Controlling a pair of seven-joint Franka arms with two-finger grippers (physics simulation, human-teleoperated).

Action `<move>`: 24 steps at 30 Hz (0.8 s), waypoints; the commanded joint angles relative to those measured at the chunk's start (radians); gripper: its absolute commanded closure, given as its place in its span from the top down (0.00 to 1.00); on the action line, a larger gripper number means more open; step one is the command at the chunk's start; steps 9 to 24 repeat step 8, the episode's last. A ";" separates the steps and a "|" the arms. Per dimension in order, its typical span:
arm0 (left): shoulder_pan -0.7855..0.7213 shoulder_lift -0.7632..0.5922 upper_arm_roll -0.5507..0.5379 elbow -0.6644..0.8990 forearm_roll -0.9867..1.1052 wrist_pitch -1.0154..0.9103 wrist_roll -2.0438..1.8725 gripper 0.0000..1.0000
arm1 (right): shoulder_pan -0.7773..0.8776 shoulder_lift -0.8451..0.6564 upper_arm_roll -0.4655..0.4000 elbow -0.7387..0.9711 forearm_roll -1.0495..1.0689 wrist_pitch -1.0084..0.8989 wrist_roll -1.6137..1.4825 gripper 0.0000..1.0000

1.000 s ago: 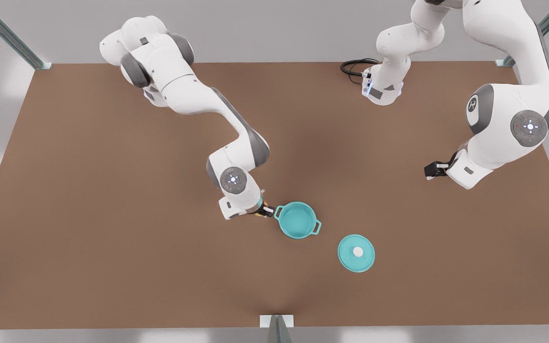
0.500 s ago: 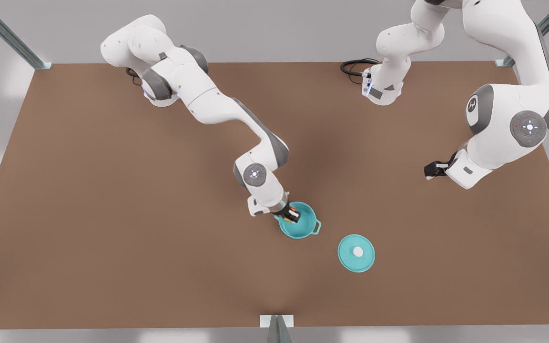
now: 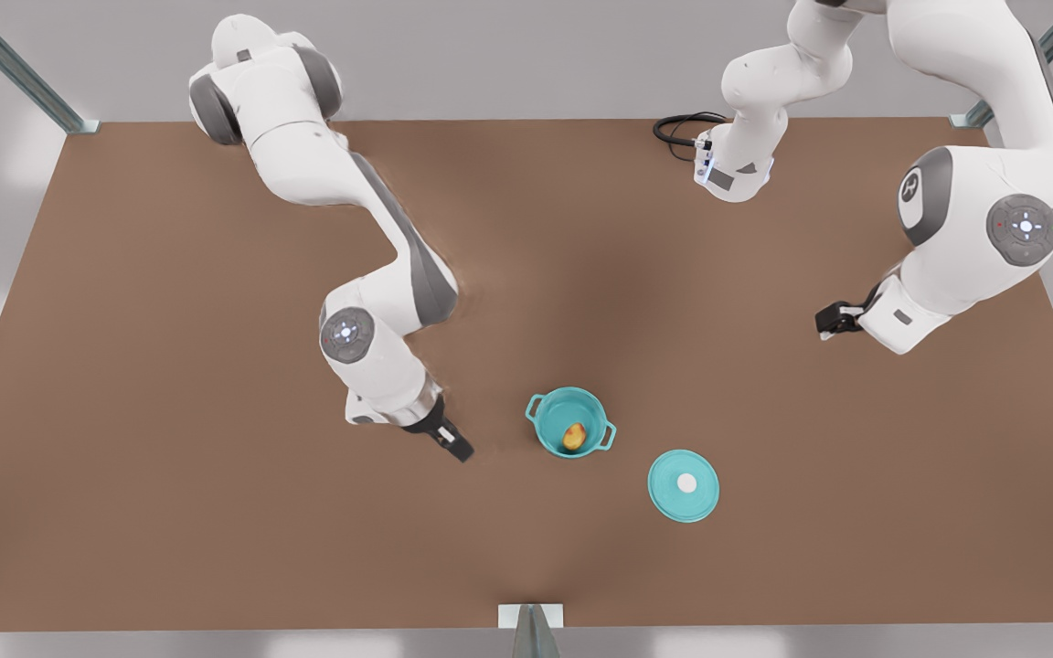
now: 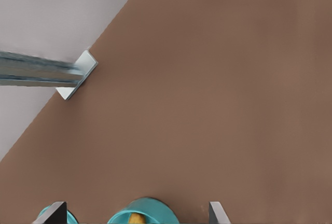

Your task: Open the pot lid and put the potato into the pot

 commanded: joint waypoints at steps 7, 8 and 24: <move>-0.008 0.004 -0.001 0.004 -0.005 0.000 0.003 1.00 | -0.345 -0.414 -0.023 -0.552 -0.174 -0.257 -1.069 1.00; -0.008 0.006 -0.001 0.004 -0.008 0.000 0.003 1.00 | -0.345 -0.414 -0.023 -0.552 -0.175 -0.260 -1.067 1.00; -0.008 0.006 -0.001 0.004 -0.008 0.000 0.003 1.00 | -0.345 -0.414 -0.023 -0.552 -0.175 -0.260 -1.067 1.00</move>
